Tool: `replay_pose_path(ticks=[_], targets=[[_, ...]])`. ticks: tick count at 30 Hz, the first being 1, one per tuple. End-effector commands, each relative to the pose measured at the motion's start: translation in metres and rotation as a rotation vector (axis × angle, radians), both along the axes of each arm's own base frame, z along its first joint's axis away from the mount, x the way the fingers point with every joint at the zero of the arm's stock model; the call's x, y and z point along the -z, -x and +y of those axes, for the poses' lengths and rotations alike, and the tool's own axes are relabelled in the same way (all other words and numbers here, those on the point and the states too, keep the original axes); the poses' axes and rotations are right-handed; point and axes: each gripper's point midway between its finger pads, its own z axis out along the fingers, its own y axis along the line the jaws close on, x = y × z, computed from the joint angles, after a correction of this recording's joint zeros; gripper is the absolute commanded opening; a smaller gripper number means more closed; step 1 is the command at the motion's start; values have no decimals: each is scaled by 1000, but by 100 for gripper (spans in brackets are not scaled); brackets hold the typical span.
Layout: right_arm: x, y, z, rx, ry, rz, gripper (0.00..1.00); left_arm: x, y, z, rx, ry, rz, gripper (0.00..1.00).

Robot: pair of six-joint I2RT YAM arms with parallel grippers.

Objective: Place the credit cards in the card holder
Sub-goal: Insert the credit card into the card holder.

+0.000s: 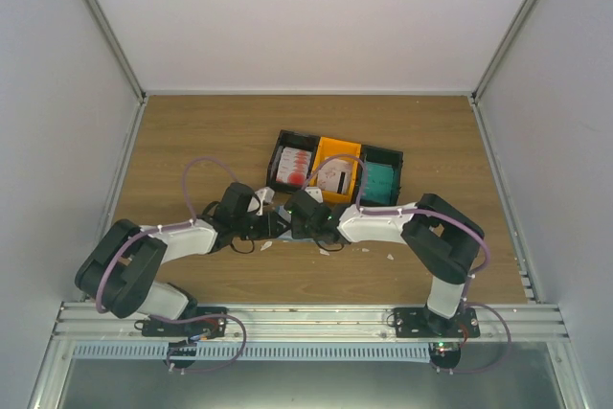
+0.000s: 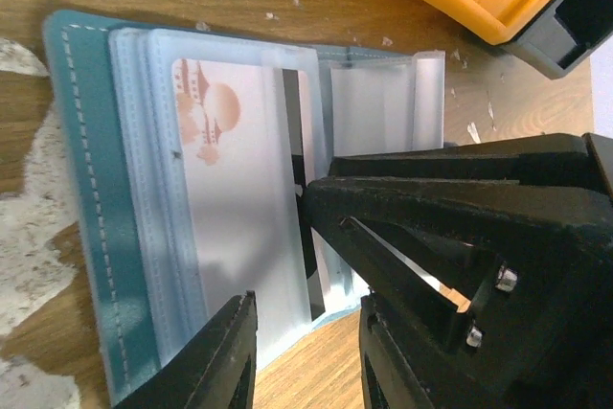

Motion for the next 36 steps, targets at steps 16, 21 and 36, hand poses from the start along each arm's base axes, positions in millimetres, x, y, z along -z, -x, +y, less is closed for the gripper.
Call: replay_pose_path(ticks=[16, 21, 36], targets=[[1, 11, -4, -56, 15, 10, 23, 2, -16, 18, -93, -94, -63, 43], [18, 15, -12, -43, 70, 54, 14, 6, -13, 11, -56, -76, -41, 42], [33, 17, -19, -32, 125, 84, 1, -5, -19, 17, -88, -92, -91, 45]])
